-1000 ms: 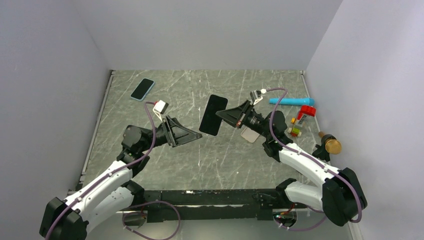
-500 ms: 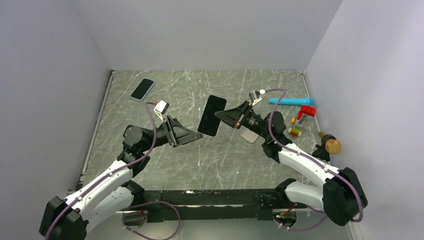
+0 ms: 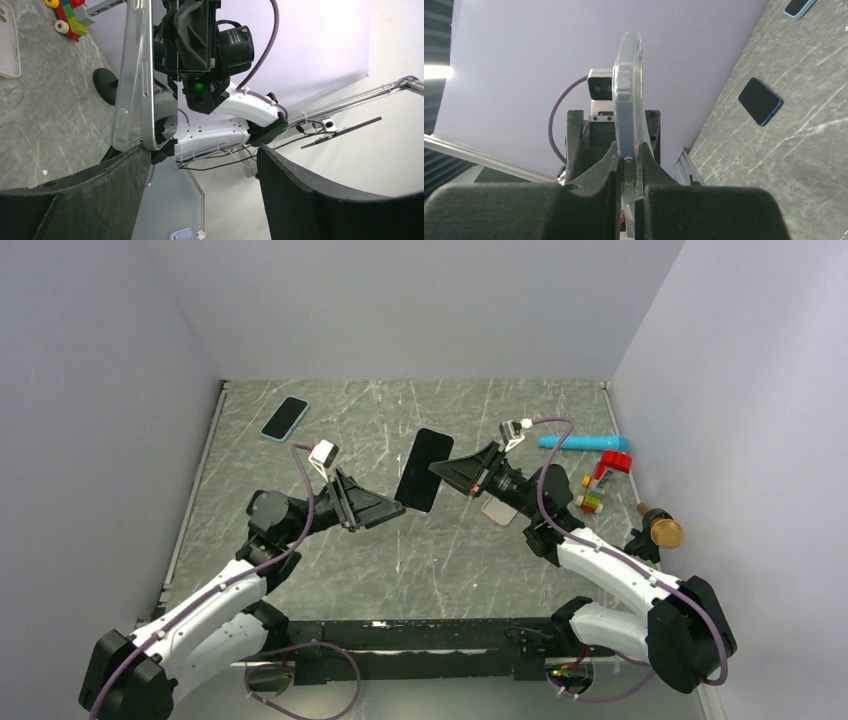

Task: Take the phone out of the phone case
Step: Remove the phone case from the phone.

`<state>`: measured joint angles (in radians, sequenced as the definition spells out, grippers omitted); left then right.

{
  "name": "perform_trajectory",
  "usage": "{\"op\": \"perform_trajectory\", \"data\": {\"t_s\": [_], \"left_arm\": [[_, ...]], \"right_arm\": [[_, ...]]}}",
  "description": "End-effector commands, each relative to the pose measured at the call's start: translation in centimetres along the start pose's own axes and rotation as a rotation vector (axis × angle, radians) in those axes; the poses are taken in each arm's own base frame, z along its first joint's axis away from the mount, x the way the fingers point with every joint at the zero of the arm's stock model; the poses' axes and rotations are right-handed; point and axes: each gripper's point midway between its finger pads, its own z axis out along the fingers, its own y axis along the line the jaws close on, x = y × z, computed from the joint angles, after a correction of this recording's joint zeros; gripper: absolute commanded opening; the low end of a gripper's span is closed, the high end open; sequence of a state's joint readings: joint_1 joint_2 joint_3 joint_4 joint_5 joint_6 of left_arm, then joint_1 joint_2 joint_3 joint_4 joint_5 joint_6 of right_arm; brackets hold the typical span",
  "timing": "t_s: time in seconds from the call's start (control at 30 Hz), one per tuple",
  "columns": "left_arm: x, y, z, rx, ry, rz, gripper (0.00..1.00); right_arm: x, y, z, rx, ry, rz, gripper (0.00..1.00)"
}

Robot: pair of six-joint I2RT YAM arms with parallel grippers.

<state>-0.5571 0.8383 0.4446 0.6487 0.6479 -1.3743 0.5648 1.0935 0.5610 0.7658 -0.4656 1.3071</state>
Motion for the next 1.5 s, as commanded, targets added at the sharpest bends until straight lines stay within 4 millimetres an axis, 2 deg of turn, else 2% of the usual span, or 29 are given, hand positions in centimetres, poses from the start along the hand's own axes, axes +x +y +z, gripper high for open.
{"op": "perform_trajectory", "data": {"t_s": [0.0,0.17,0.27,0.4,0.67,0.8,0.87,0.93,1.07,1.13,1.23,1.33,1.4,1.47], "left_arm": [[-1.2,2.1,0.4,-0.070,-0.063,-0.019,0.82],[-1.3,2.1,0.6,-0.059,-0.063,-0.020,0.81],[-1.6,1.4,0.8,-0.039,-0.054,0.004,0.79],[-2.1,1.0,1.3,-0.050,-0.034,0.052,0.74],[-1.9,-0.2,2.4,-0.029,0.074,0.132,0.44],[-2.0,-0.7,2.6,-0.005,0.083,0.145,0.20],[-2.3,-1.1,2.8,-0.009,0.083,0.161,0.05],[-2.7,-1.3,2.9,-0.028,0.080,0.180,0.00],[-3.5,-2.5,2.8,-0.034,0.049,0.187,0.00],[-4.0,-2.6,2.5,-0.059,0.027,0.150,0.00],[-4.6,-2.9,2.1,-0.063,-0.003,0.106,0.00],[-5.0,-3.9,1.8,-0.028,-0.035,0.087,0.00],[-5.1,-4.6,1.7,0.006,-0.043,0.073,0.00],[-5.1,-5.4,1.6,0.037,-0.041,0.072,0.00]], "right_arm": [[0.8,7.7,-1.1,-0.264,0.044,-0.049,0.00],[1.1,7.3,-0.9,-0.248,0.060,-0.051,0.00],[1.9,6.3,-0.7,-0.215,0.113,-0.063,0.00],[3.1,6.4,-0.6,-0.231,0.212,-0.093,0.00],[4.7,5.9,0.5,-0.158,0.420,-0.213,0.00],[4.6,6.3,0.6,-0.169,0.425,-0.234,0.00],[4.0,6.2,0.7,-0.147,0.368,-0.248,0.11],[3.6,6.5,0.5,-0.158,0.332,-0.255,0.23],[3.3,6.3,0.0,-0.160,0.272,-0.267,0.71],[3.2,5.6,-0.5,-0.127,0.246,-0.290,0.85],[2.9,4.5,-1.5,-0.080,0.197,-0.333,0.89],[2.9,5.0,-2.2,-0.138,0.141,-0.335,0.89],[3.0,5.1,-2.4,-0.168,0.129,-0.332,0.83],[3.3,4.9,-2.3,-0.180,0.143,-0.323,0.71]]}}
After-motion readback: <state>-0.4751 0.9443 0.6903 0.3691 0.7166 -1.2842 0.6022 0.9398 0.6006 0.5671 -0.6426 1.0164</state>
